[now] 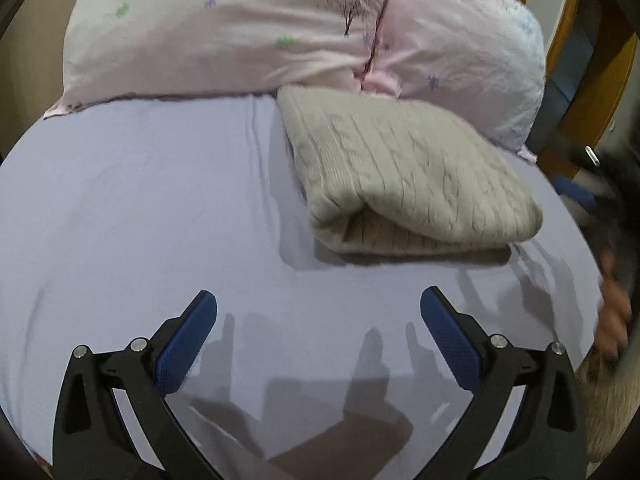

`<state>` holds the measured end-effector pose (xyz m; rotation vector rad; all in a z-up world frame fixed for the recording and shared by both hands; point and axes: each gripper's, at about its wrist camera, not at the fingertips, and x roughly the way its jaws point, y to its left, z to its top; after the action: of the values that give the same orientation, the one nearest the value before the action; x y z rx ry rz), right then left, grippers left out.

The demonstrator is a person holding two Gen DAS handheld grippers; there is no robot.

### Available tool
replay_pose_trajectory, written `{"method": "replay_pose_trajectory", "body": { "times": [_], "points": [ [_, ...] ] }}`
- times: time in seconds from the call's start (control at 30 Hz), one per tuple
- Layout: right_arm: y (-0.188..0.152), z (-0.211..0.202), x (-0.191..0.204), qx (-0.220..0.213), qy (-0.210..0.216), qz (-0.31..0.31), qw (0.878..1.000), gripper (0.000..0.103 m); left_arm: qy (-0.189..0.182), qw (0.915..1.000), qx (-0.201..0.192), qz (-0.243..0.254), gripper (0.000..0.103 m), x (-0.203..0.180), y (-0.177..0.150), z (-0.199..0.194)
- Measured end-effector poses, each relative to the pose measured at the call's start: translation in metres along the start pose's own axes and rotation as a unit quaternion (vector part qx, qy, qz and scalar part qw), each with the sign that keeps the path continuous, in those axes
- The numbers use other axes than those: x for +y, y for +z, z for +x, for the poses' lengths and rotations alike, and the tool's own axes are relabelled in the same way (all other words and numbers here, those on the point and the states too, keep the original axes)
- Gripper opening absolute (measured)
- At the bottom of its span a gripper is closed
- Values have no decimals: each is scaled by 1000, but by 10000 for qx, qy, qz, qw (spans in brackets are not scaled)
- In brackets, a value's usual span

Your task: Fold small clothes

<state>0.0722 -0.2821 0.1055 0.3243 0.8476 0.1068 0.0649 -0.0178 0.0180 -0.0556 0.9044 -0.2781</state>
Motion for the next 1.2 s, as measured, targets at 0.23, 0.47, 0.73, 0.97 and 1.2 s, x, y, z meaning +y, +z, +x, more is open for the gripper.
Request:
{"method": "replay_pose_trajectory", "body": {
  "times": [0.23, 0.47, 0.73, 0.97, 1.2],
  "points": [
    [-67, 31, 36, 631, -796, -704, 9923, 101, 690, 9967, 426, 88, 102, -16, -9, 19],
    [-86, 53, 47, 880, -1105, -843, 9864, 101, 1025, 9936, 452, 160, 102, -20, -14, 22],
    [-93, 55, 53, 826, -1307, -974, 9832, 101, 1115, 9928, 427, 58, 102, -17, -17, 18],
    [-94, 55, 53, 817, -1315, -976, 9831, 101, 1155, 9925, 403, 25, 102, -17, -18, 16],
    [-93, 54, 52, 816, -1315, -978, 9831, 101, 1150, 9925, 401, 31, 102, -16, -18, 16]
  ]
}}
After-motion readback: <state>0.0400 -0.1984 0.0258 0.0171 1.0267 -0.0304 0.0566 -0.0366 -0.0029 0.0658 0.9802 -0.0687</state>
